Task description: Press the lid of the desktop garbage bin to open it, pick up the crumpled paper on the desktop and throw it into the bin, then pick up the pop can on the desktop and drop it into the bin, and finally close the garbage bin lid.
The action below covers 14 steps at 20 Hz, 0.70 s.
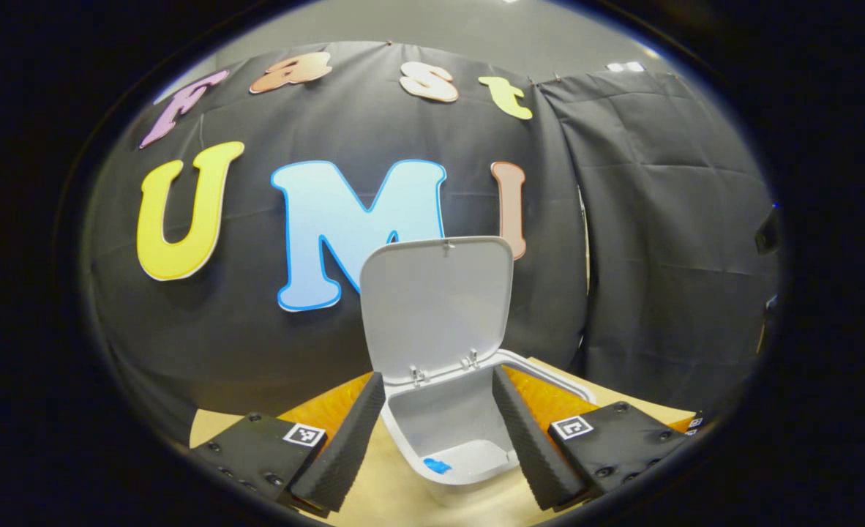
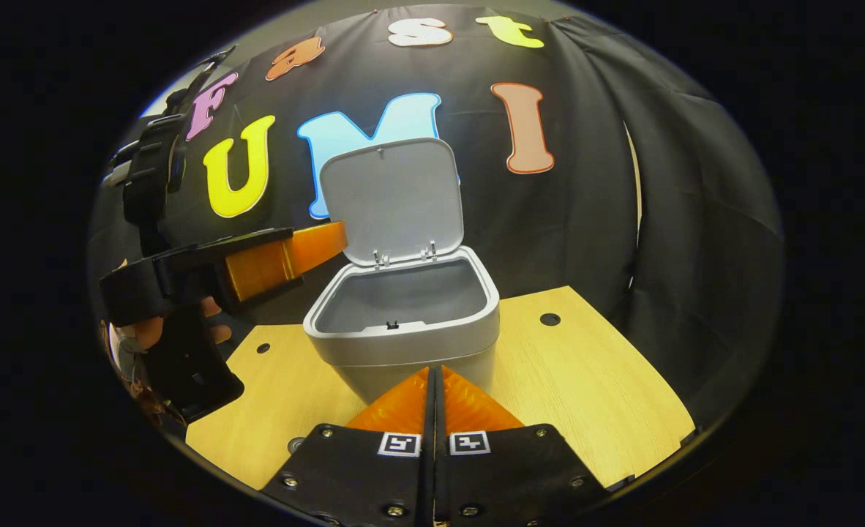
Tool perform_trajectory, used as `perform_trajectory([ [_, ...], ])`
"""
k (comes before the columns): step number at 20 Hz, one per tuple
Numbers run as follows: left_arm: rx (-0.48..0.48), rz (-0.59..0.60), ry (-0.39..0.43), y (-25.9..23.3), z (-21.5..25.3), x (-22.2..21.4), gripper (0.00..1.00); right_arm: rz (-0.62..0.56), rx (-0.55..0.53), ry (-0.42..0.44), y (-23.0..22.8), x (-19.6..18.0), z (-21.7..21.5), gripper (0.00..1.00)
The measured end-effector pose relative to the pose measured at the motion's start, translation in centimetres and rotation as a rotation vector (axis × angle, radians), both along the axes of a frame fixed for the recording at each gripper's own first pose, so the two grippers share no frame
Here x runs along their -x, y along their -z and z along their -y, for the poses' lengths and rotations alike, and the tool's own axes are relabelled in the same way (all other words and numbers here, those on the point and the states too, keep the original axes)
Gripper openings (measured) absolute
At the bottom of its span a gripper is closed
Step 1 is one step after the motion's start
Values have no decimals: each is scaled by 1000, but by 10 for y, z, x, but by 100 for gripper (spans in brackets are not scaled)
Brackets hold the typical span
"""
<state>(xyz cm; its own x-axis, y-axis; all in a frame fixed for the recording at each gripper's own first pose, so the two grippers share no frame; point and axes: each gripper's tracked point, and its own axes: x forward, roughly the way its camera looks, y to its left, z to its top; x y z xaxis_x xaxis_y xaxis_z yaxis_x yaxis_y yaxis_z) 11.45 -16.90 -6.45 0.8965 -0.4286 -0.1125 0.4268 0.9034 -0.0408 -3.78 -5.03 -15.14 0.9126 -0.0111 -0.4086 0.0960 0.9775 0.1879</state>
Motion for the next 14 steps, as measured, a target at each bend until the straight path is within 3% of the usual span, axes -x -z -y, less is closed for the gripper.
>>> perform_trajectory([
  [3,-1,3,-25,-1,-12,0,100,-3,-4,-13,1,-1,-5,0],
  [7,-1,1,-82,-2,-41,2,97,-12,-5,-48,4,-4,-18,0],
  [10,4,-4,-145,-1,-73,3,100,-19,-3,-85,8,-5,-31,0],
  [13,4,-11,-209,2,-109,4,96,-29,-3,-137,11,-6,-50,0],
  [14,5,-11,-231,3,-122,5,100,-31,-5,-157,12,-6,-57,0],
])
